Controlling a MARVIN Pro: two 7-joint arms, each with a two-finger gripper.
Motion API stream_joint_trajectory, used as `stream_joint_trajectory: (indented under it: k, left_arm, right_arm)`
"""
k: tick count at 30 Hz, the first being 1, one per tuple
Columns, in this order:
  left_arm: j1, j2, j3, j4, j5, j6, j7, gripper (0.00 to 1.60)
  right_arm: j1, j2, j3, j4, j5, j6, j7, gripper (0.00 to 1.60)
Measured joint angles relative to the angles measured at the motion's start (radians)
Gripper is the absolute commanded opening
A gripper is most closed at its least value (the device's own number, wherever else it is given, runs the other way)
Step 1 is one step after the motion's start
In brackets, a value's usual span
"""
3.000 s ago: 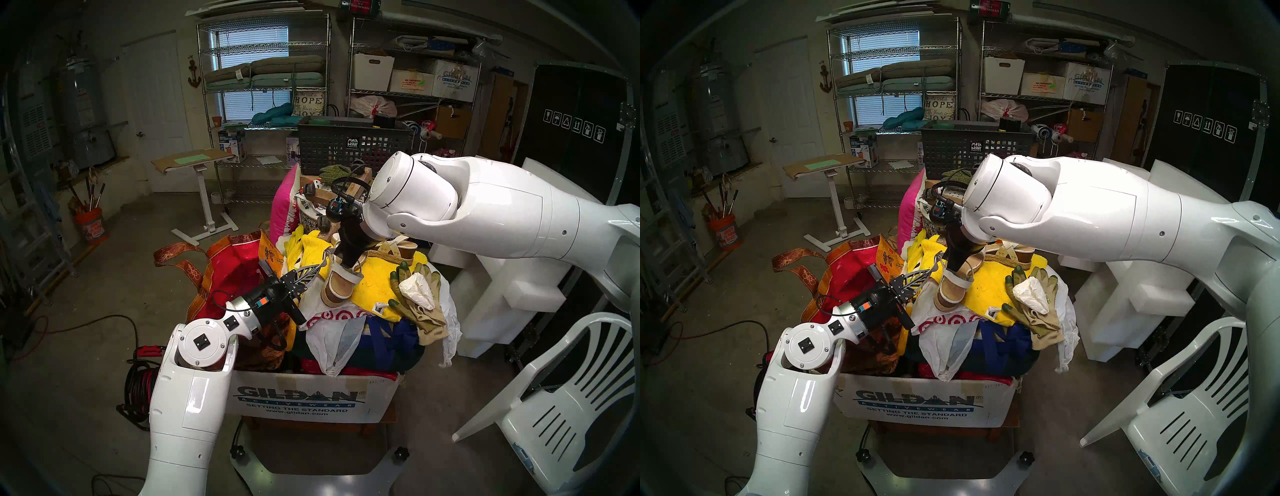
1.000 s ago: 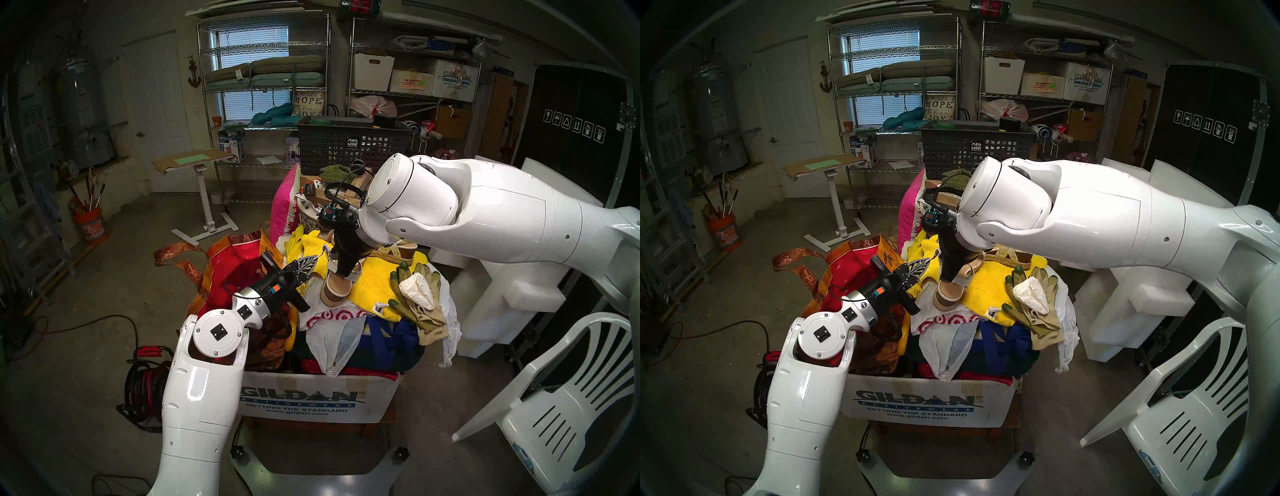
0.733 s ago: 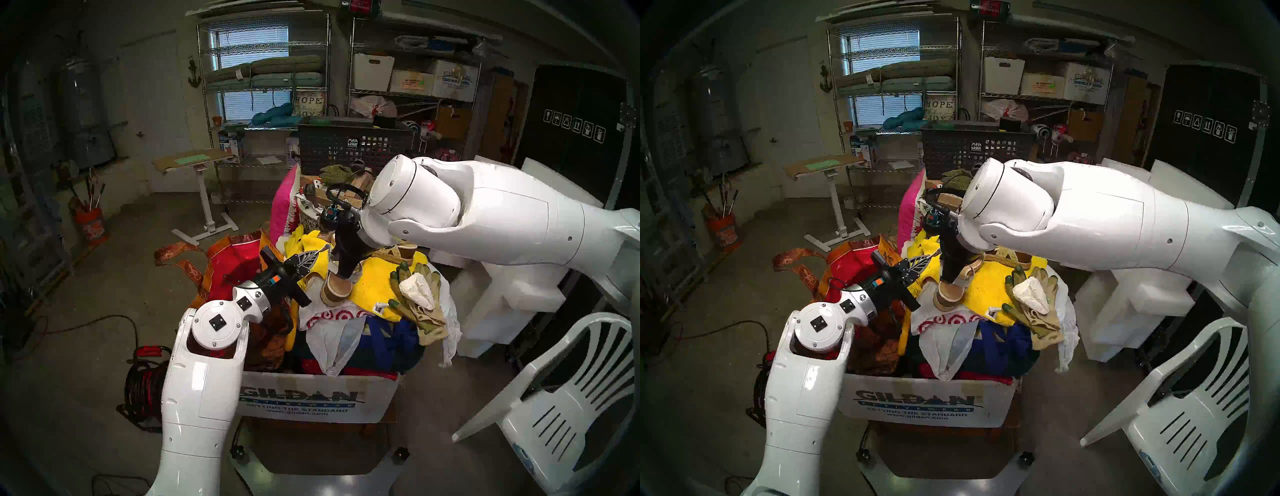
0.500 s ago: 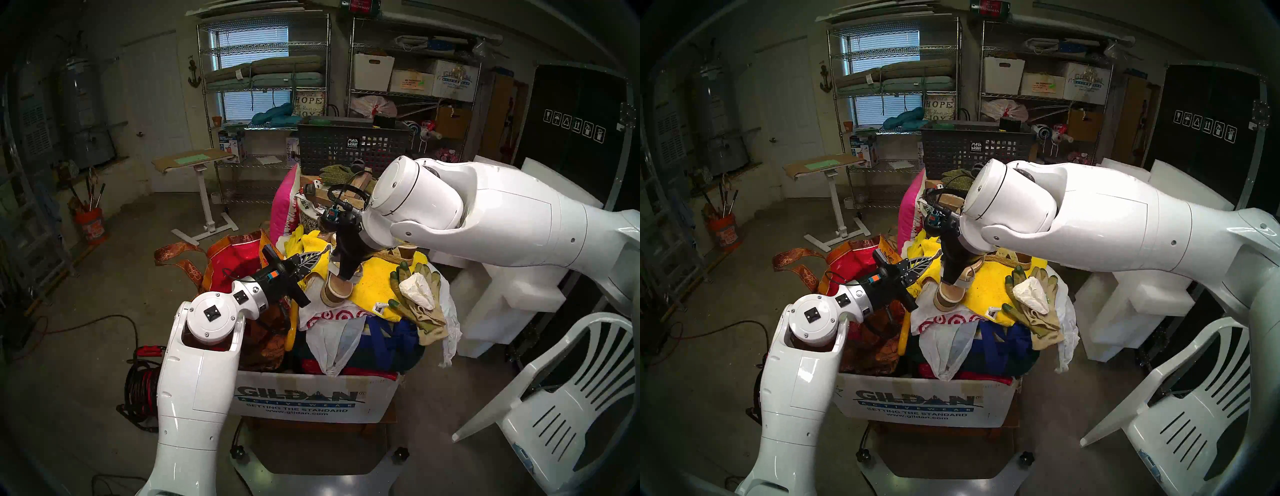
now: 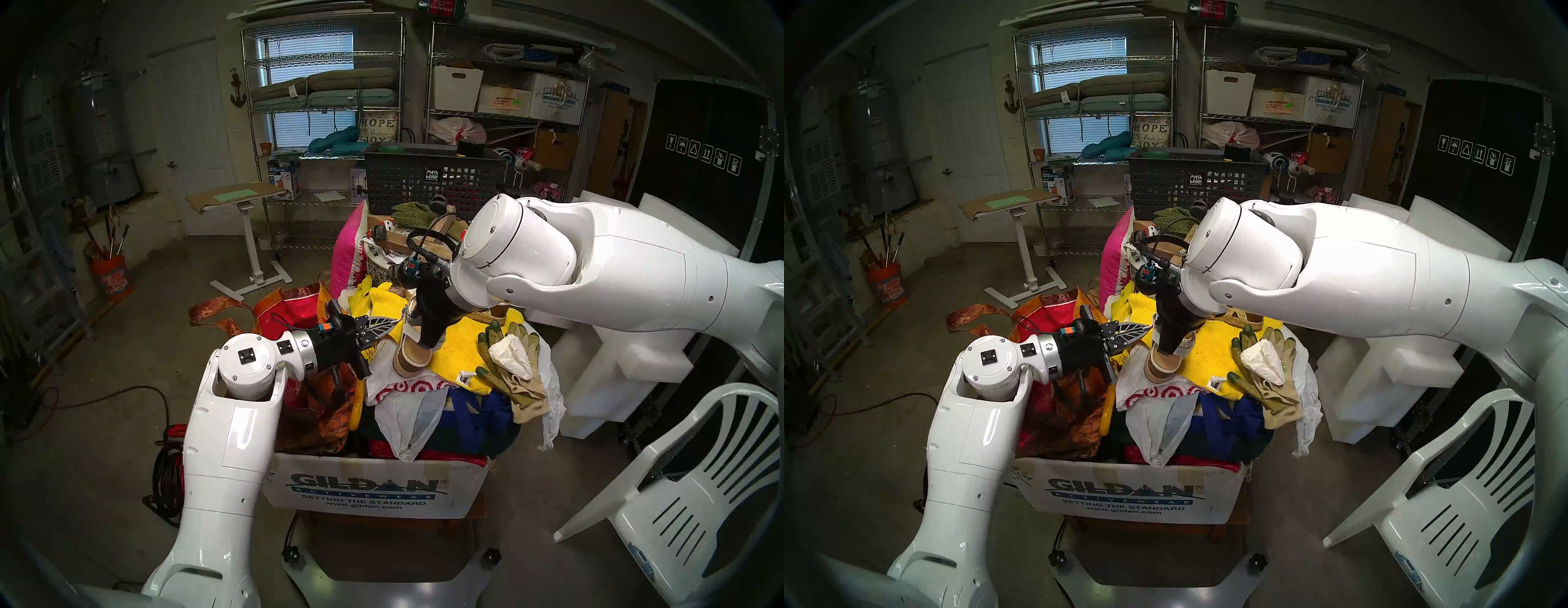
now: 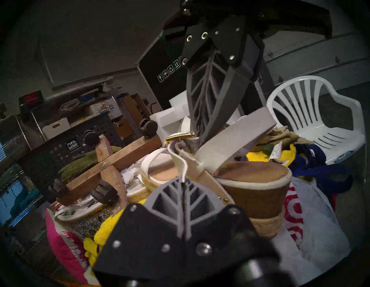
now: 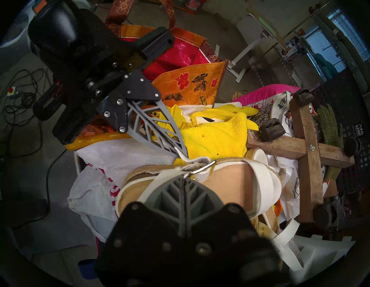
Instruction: Unbuckle a shoe
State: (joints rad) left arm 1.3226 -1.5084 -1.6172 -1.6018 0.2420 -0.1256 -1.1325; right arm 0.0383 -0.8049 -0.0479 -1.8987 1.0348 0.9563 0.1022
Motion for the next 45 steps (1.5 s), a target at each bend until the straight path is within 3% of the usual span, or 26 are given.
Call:
stream_joint_trajectory:
  k: [11, 17, 29, 45]
  left_arm:
    - [-0.092, -0.007, -0.037, 0.088, -0.102, 0.077, -0.095, 0.0]
    - [-0.114, 0.005, -0.057, 0.109, -0.129, 0.083, -0.141, 0.0]
    - [-0.133, 0.045, -0.055, 0.159, -0.169, 0.01, -0.286, 0.0]
    - [-0.158, 0.034, -0.017, 0.172, -0.135, -0.03, -0.281, 0.0]
  right_arm:
    - [0.0, 0.011, 0.0, -0.007, 0.002, -0.001, 0.012, 0.0]
    - [0.0, 0.015, 0.0, -0.008, 0.002, -0.001, 0.017, 0.0]
    - [0.004, 0.029, -0.003, 0.009, -0.019, 0.0, 0.026, 0.0]
    - [0.009, 0.021, -0.015, 0.019, -0.051, -0.008, 0.087, 0.0]
